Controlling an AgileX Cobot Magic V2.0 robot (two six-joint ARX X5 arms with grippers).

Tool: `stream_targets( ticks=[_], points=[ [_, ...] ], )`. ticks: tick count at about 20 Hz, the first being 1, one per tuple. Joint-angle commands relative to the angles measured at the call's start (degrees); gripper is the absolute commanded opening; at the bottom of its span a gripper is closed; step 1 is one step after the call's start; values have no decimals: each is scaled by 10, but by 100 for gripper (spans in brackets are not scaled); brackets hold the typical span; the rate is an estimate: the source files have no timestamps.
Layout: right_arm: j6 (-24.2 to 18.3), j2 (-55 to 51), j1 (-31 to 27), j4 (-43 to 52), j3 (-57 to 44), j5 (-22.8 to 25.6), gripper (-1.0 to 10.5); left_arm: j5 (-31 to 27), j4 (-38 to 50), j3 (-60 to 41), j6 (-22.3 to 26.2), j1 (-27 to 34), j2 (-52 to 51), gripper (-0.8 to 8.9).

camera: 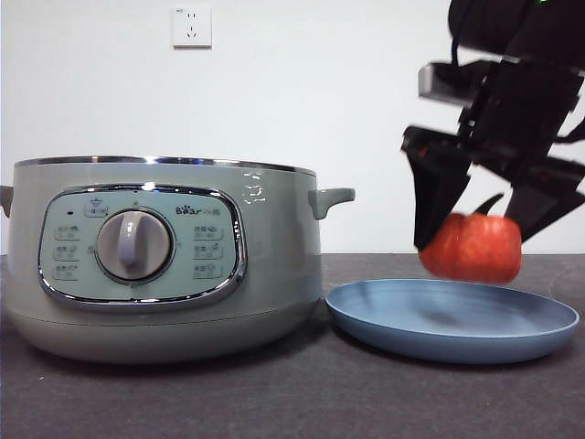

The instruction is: Take the pumpkin out from the steamer,put the pumpkin in the blue plate,close the lid

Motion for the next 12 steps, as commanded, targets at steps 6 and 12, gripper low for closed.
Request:
stream_targets(
  ticks=[6,12],
  points=[
    [-24,75,32,16,-5,-6,228,12,38,10,6,-1,4,-13],
    [-22,75,41,16,-5,52,608,40,39,10,6,-2,28,-13]
  ],
)
